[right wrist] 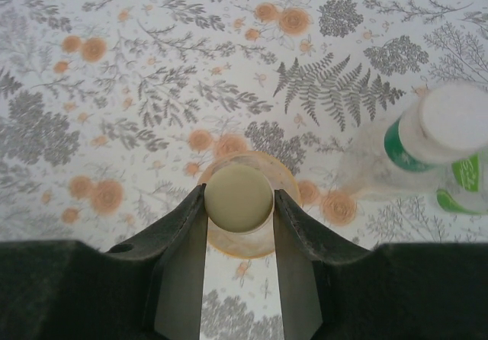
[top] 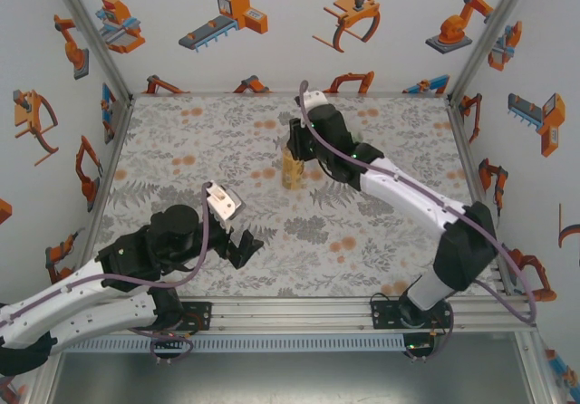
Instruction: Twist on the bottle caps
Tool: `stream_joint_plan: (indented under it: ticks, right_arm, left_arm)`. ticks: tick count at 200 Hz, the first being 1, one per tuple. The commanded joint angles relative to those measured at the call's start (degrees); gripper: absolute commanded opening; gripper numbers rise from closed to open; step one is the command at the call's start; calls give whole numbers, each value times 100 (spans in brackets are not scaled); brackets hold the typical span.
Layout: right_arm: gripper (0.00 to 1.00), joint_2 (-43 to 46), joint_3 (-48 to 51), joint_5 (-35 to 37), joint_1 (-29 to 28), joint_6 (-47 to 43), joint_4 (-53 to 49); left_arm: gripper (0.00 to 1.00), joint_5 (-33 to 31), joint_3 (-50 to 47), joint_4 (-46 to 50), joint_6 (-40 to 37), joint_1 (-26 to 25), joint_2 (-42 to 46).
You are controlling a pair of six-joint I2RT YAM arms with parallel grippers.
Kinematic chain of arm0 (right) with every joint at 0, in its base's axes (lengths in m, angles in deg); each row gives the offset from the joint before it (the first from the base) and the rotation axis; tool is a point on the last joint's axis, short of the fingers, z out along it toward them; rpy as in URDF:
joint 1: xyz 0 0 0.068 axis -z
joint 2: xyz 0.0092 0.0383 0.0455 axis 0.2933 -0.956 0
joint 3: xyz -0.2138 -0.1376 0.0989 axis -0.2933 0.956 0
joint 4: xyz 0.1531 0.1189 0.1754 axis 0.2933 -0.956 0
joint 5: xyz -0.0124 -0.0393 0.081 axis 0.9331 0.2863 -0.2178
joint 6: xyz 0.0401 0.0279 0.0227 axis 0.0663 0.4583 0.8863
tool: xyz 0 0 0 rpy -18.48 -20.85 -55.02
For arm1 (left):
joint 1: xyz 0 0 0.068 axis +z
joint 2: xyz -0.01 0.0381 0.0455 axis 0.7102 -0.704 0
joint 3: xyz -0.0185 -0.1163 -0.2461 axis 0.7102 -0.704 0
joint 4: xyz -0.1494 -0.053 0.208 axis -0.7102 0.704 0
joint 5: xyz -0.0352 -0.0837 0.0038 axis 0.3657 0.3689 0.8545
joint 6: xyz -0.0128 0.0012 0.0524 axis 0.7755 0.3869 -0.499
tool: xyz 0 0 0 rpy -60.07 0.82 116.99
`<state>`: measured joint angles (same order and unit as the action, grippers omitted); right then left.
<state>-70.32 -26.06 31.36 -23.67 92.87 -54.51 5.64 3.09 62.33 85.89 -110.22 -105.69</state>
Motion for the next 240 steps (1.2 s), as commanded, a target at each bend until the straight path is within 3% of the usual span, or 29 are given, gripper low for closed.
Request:
stream_joint_plan:
  ticks: [1,42,111,132,149,168,240]
  right_arm:
    - [9,-405,-564,-305,107,-323,323]
    - [8,-1093,-1132,-449,240,-522,213]
    - [12,-1465,-1492,-494,302,-565,79]
    - [21,-1539,-1553,-558,302,-532,-90]
    - [37,-1595,-1617,-634,298,-519,-218]
    - [48,-1634,-1748,-661,303,-500,-367]
    - [62,-1262,-2422,-640,302,-564,-989]
  left_arm:
    - [94,-3,-108,54,213,30,31]
    - [94,-57,-104,62,201,79,71]
    - [94,60,-99,73,169,115,117]
    - [94,60,-99,71,160,119,114]
    - [94,56,-118,80,160,127,116]
    - [94,58,-122,89,152,127,120]
    - [96,-356,-204,-32,151,197,84]
